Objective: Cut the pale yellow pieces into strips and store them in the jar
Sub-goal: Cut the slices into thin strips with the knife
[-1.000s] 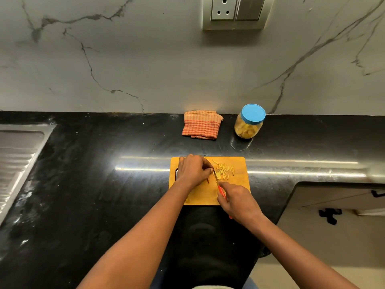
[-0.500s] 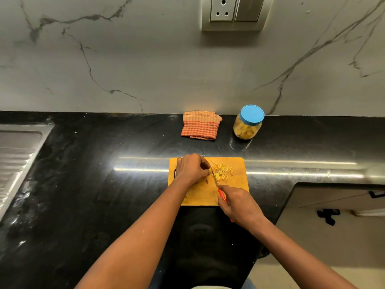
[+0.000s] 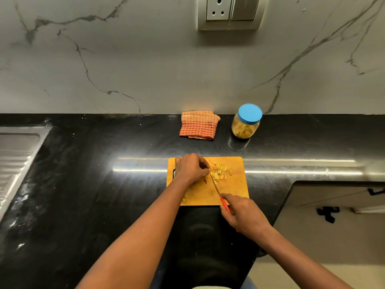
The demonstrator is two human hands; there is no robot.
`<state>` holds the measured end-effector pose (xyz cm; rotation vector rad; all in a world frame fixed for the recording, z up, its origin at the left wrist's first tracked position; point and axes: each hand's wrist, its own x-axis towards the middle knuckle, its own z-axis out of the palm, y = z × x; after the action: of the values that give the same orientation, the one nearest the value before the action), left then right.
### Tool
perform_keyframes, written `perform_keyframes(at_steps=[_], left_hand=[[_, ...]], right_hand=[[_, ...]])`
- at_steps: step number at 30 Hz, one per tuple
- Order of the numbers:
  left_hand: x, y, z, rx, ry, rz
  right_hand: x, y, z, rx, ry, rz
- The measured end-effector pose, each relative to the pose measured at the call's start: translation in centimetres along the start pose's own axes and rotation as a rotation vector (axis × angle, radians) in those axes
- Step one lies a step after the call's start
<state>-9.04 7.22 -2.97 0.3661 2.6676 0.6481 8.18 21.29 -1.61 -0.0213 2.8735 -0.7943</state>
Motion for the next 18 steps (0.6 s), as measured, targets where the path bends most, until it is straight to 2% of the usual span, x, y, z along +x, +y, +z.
perform_keyframes(at_steps=[7,12,18], left_hand=[[-0.2,0.3,0.0,0.082,0.036,0.049],[-0.6,-0.6,-1.0,0.018,0.036,0.105],[-1.2,-2.5,-2.6,0.022,0.057,0.067]], right_hand=[[-0.1,-0.1,0.3,-0.028,-0.015,-0.036],[0.2,-1.0,0.9,-0.009,-0.001,-0.069],[1.1,-1.7,1.7,0.026,0.068,-0.031]])
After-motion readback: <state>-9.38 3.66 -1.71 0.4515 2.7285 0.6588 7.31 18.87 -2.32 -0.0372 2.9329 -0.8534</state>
